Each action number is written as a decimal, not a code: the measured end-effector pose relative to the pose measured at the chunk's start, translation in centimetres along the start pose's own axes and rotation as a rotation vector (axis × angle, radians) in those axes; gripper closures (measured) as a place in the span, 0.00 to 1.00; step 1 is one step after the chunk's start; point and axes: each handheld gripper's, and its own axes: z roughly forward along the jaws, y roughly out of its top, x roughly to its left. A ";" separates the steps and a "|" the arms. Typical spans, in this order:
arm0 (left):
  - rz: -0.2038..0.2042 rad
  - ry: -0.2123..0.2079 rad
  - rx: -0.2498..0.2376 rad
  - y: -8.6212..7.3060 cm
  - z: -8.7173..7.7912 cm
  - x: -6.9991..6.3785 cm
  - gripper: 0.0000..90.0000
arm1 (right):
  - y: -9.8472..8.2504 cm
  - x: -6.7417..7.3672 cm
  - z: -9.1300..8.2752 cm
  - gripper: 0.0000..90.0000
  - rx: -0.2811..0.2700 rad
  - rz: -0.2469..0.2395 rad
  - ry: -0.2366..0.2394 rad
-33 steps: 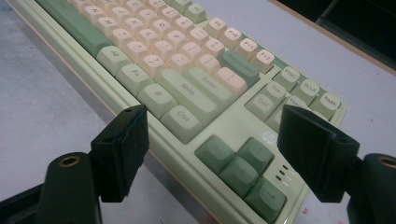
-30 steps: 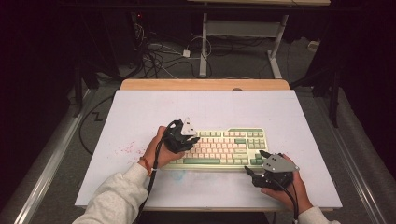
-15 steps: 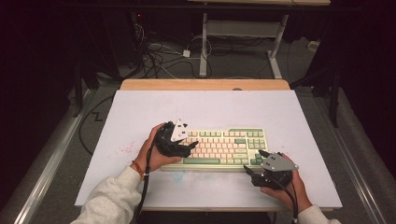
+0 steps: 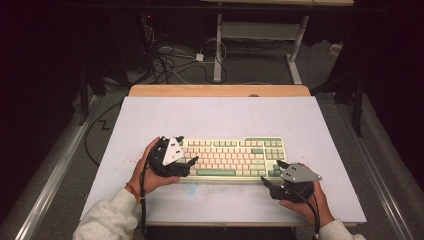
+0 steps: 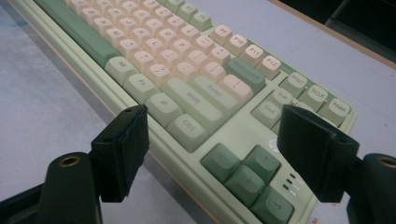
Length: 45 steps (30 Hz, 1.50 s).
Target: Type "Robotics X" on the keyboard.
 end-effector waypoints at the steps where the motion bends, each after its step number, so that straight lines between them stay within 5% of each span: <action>1: 0.010 0.000 0.002 -0.3 -0.2 0.0 0.24 | 0.0 0.0 0.0 0.28 -0.002 0.005 -0.001; 16: -0.050 0.059 0.035 -4.8 -2.3 0.1 0.23 | 0.5 0.2 0.3 0.29 -0.005 0.000 -0.005; 24: -0.066 0.035 0.091 -6.5 -2.7 -0.3 0.23 | 0.7 0.1 0.3 0.34 -0.011 0.000 0.012; 27: -0.090 0.019 0.093 -6.8 -2.9 -0.5 0.23 | 1.0 0.2 0.4 0.41 -0.014 -0.016 0.027; 38: -0.074 0.015 0.123 -6.9 -2.7 -0.8 0.22 | 3.6 0.4 1.5 0.84 -0.003 -0.012 0.115; 45: -0.075 0.003 0.126 -6.8 -2.3 -0.7 0.22 | 5.6 0.6 3.1 0.98 0.012 -0.028 0.130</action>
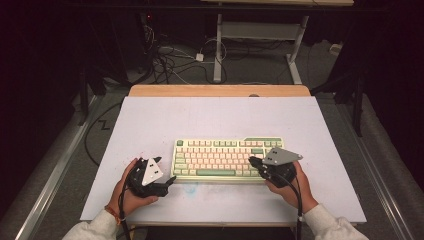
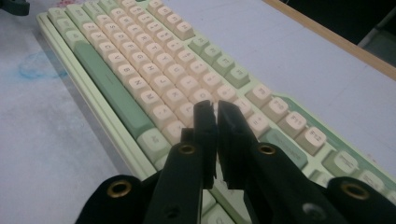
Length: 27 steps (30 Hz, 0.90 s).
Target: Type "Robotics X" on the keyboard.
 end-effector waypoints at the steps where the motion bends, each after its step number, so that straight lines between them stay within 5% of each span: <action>1: 0.001 -0.003 0.001 0.0 0.0 0.0 0.22 | 0.2 0.0 0.4 0.98 0.009 0.000 0.007; 14: 0.013 -0.016 0.018 0.0 0.4 0.0 0.22 | 2.8 0.0 4.8 1.00 0.064 -0.024 0.031; 27: 0.010 -0.011 0.021 -0.2 0.3 0.0 0.22 | 3.8 1.0 7.4 1.00 0.105 -0.047 0.056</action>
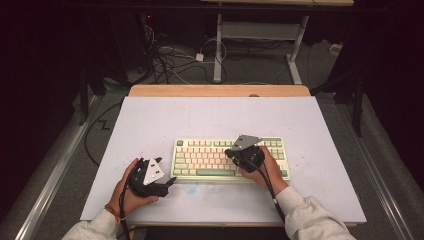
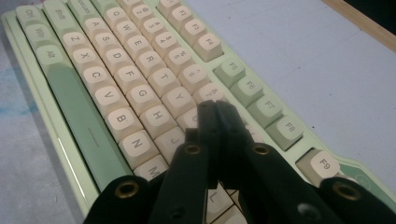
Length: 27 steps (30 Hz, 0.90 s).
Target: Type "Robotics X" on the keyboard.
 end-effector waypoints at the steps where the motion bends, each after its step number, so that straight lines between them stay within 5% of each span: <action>1: 0.002 0.000 0.000 0.0 0.0 0.0 0.22 | 0.0 0.0 0.1 1.00 0.006 -0.002 -0.001; 17: 0.005 0.008 -0.003 0.1 0.0 0.0 0.22 | -0.1 0.1 1.1 1.00 0.065 -0.018 -0.013; 27: 0.010 0.008 0.007 0.1 0.1 0.0 0.22 | 0.0 -0.4 -0.2 0.98 -0.015 0.022 -0.019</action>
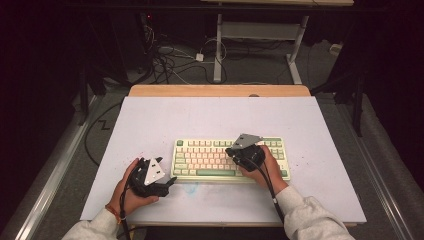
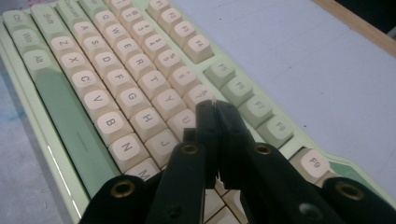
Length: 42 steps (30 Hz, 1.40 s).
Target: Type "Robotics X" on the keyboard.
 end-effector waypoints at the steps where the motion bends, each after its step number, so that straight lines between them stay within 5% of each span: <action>1: 0.000 -0.001 0.001 0.0 0.0 0.0 0.22 | 0.0 0.0 -0.1 0.98 -0.007 0.003 0.002; 13: 0.011 -0.001 0.013 0.0 0.1 -0.1 0.23 | 0.1 -0.1 -1.7 0.85 -0.063 0.009 -0.006; 22: 0.016 0.000 0.017 0.0 0.1 -0.1 0.23 | -0.1 -0.5 -3.2 0.60 -0.121 0.016 -0.023; 31: 0.016 0.000 0.020 0.0 0.1 -0.2 0.23 | -0.5 -0.4 -4.3 0.33 -0.182 0.019 -0.101; 42: -0.004 -0.015 0.007 0.0 -0.2 -0.1 0.25 | -1.8 -0.3 -6.3 0.26 -0.218 0.008 -0.164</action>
